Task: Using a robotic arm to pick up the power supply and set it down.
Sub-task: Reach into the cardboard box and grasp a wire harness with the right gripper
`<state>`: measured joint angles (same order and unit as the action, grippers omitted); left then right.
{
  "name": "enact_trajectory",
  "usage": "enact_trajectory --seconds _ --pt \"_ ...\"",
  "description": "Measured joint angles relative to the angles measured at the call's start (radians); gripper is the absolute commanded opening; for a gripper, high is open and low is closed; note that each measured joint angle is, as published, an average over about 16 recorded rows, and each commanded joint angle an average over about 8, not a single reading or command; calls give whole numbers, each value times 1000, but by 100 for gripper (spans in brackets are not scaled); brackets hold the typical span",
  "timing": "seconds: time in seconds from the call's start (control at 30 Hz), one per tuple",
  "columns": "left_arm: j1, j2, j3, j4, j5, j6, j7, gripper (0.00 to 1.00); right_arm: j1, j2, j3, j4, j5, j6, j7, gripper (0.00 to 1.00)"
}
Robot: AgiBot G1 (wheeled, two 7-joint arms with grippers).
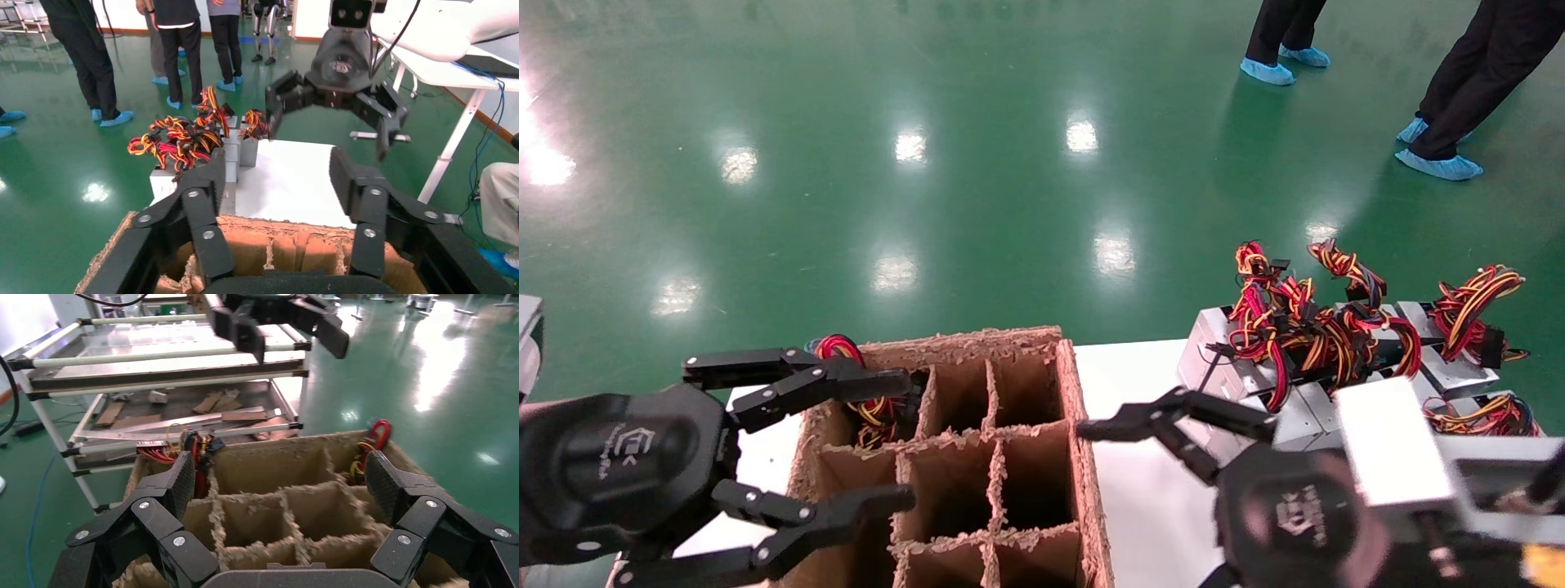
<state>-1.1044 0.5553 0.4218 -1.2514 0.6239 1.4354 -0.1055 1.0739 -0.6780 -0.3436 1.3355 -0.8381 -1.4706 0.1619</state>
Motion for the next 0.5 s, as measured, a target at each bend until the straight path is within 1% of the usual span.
enact_trajectory --seconds 0.2,0.5 --pt "0 0 0 0 0 0 0 0 6 -80 -60 14 -56 4 6 100" --pt "0 0 0 0 0 0 0 0 5 -230 -163 18 -151 31 21 100"
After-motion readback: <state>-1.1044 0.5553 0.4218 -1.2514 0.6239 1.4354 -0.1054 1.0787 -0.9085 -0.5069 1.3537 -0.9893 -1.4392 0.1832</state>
